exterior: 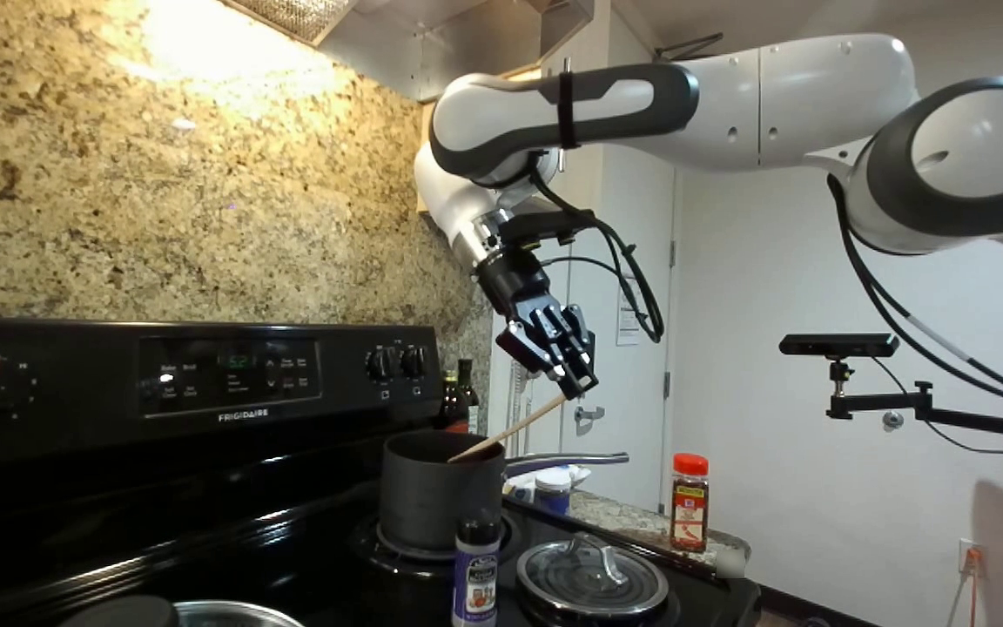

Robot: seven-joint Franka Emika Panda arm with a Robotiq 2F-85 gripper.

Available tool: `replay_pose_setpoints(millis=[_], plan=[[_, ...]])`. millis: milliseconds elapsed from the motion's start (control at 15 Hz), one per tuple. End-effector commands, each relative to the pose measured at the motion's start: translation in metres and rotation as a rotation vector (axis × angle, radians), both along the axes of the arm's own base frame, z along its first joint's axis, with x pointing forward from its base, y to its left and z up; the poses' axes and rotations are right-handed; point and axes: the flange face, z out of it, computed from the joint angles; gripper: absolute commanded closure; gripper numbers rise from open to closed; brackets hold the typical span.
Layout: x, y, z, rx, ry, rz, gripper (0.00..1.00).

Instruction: Place the glass lid on the bottom right plate of the stove, place one of the cooking sticks in the pot on the upper right plate

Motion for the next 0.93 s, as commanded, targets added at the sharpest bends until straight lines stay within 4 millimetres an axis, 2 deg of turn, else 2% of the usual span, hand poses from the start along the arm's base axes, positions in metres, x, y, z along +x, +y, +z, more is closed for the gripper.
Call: replay_pose_setpoints(millis=[0, 533, 600, 667, 733, 867], plan=[[0.008, 0.005, -0.006, 0.014, 0.006, -0.013, 0.86], [0.038, 0.011, -0.037, 0.056, 0.031, 0.016, 0.86], [0.04, 0.011, -0.038, 0.05, 0.03, 0.013, 0.83], [0.042, 0.01, -0.039, 0.05, 0.025, 0.008, 0.45], [0.043, 0.01, -0.039, 0.054, 0.02, 0.0, 0.44], [0.044, 0.011, -0.041, 0.054, 0.025, 0.004, 0.32]])
